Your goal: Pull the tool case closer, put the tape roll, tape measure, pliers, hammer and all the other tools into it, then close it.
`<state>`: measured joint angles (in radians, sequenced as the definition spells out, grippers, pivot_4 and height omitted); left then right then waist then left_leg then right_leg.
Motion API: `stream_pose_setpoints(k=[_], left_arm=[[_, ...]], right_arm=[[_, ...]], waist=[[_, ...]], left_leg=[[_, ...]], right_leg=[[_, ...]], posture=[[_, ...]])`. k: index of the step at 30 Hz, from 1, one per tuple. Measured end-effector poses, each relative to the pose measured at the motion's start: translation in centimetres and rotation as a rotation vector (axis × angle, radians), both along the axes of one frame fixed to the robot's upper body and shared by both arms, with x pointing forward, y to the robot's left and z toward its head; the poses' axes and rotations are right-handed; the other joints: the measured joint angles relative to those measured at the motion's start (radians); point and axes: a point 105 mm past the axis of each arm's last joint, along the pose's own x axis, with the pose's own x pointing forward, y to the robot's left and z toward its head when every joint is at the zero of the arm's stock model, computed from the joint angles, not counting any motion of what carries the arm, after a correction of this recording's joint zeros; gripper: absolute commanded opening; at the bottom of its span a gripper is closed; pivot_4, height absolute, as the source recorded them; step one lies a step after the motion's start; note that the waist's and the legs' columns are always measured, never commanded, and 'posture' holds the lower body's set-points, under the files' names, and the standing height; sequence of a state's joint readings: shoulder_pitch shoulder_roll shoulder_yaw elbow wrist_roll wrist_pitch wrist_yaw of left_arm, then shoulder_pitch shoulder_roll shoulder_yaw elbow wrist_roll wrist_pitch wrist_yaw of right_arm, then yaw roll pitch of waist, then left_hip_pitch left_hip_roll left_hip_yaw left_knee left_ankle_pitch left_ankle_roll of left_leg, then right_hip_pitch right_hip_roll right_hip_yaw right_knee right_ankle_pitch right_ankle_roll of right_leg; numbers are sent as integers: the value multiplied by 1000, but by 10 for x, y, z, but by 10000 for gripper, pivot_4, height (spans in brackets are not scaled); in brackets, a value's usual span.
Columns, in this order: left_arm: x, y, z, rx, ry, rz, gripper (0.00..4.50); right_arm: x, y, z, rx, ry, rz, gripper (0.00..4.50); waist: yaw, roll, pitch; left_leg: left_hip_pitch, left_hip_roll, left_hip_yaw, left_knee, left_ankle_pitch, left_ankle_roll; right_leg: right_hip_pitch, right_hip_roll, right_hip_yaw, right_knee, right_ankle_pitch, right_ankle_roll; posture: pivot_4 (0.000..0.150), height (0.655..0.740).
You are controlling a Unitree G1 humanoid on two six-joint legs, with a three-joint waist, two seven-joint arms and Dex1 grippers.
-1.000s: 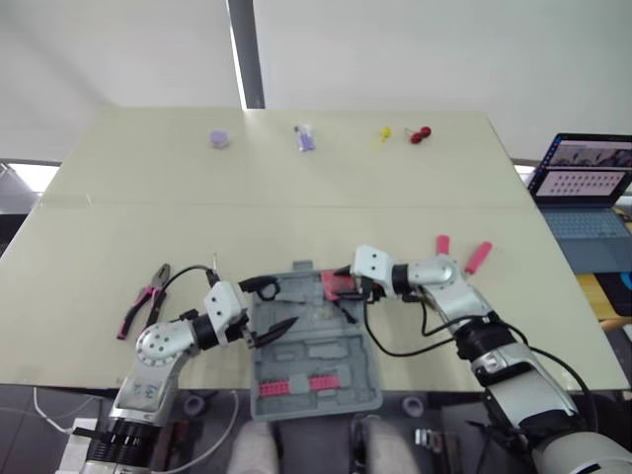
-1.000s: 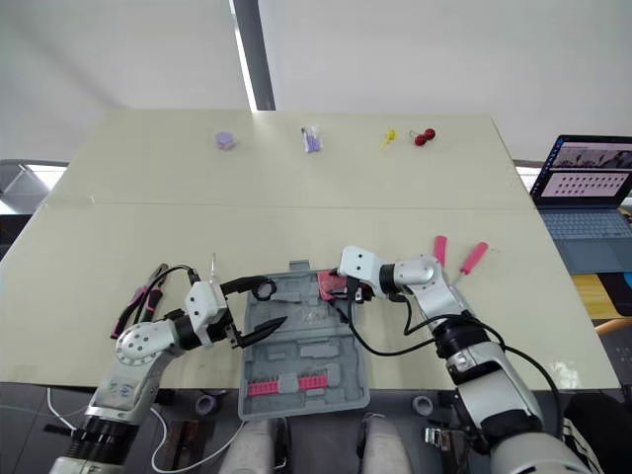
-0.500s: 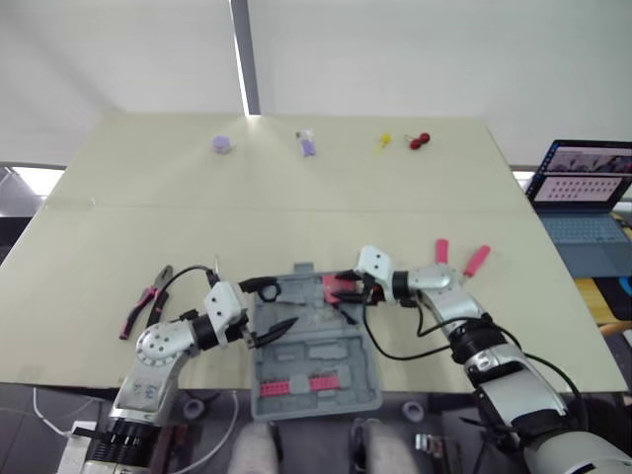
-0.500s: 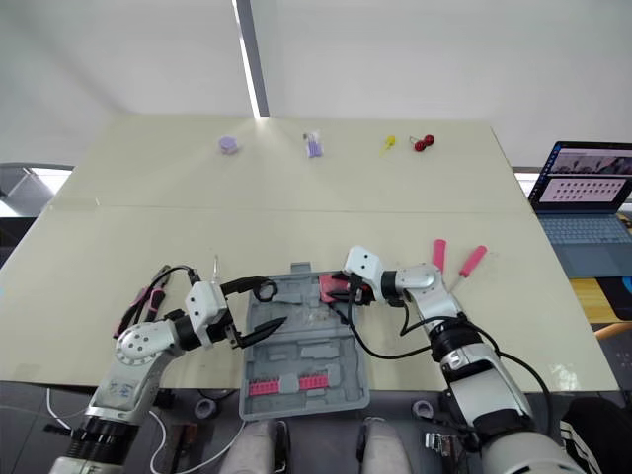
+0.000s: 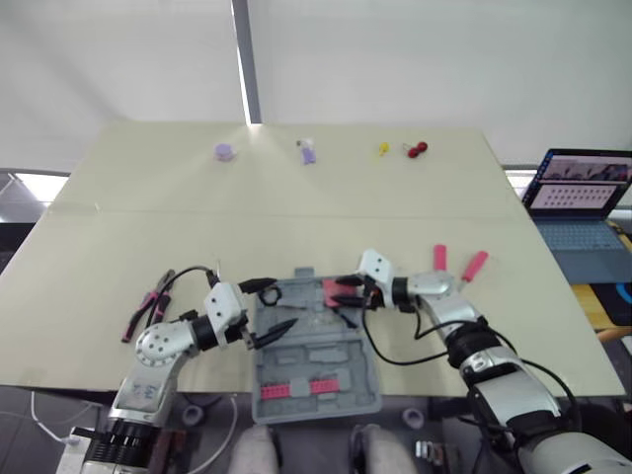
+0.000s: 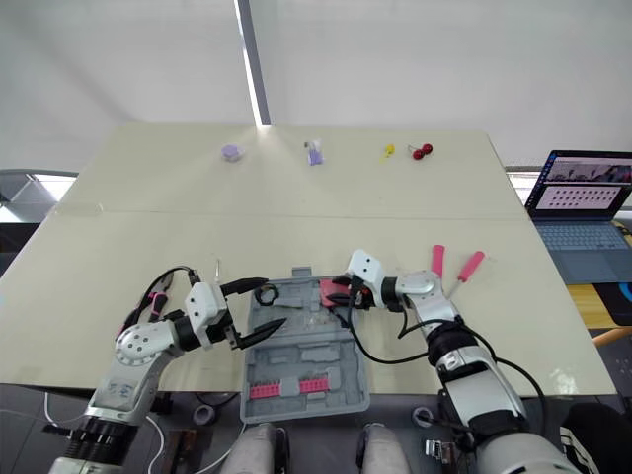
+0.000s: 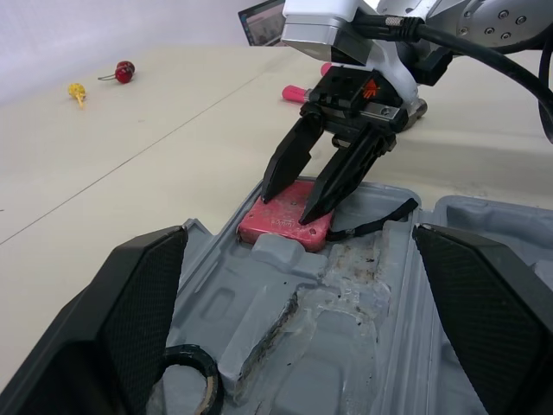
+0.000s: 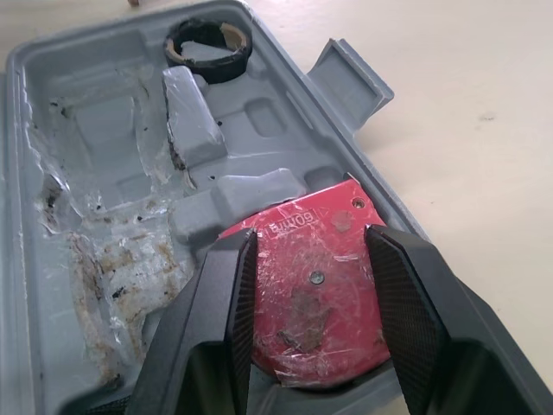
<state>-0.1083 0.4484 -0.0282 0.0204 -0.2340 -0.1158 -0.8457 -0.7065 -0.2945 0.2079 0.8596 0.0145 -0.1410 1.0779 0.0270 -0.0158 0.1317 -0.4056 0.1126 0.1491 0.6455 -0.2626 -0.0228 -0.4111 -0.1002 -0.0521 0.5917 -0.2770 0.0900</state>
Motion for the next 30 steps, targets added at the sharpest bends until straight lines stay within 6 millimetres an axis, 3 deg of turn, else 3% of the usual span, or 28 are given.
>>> stream_pose_setpoints(k=[6,11,14,17,19,23,27,30], left_arm=[[4,6,3,-24,34,54,45000],[10,31,19,-35,23,180,45000],[13,68,28,-29,20,335,45000],[12,114,40,-34,2,507,45000],[4,150,47,-28,-10,640,45000],[-14,198,48,-76,-3,847,45000],[-30,248,40,-126,12,1076,45000],[-40,272,34,-149,16,1203,45000]], right_arm=[[-5,-8,14,105,62,-21,21109],[-2,-40,60,197,-32,-113,21109],[-7,-85,74,194,-70,-248,28698],[-18,-128,66,198,-38,-411,44201],[-26,-158,58,193,-22,-531,44732],[-37,-209,57,189,-55,-733,44732],[-47,-245,51,203,-89,-896,44732],[-52,-260,43,215,-104,-986,44732]], waist=[[-1,3,3],[-2,7,7],[0,7,7],[-3,6,7],[-4,7,9],[-3,7,10],[-3,4,12],[-3,4,12]], left_leg=[[-2,0,0,0,1,1],[-3,0,0,0,0,1],[-3,0,-1,1,-1,2],[-3,0,0,0,-2,4],[-3,0,1,0,-3,4],[-2,-1,1,0,-6,-1],[-2,-1,1,0,-7,-2],[-2,-2,2,0,-7,-1]], right_leg=[[-2,0,0,1,1,3],[-4,0,1,1,0,5],[-3,0,0,1,-2,7],[-3,0,1,0,-3,8],[-4,0,1,-1,-4,7],[-3,-2,2,-1,-6,5],[-3,-2,2,-2,-7,5],[-3,-2,2,-2,-7,5]], posture=[[1500,7400],[1500,7400],[1500,7400],[1500,7400],[1500,7400],[1500,7400],[1500,7400],[1500,7400]])
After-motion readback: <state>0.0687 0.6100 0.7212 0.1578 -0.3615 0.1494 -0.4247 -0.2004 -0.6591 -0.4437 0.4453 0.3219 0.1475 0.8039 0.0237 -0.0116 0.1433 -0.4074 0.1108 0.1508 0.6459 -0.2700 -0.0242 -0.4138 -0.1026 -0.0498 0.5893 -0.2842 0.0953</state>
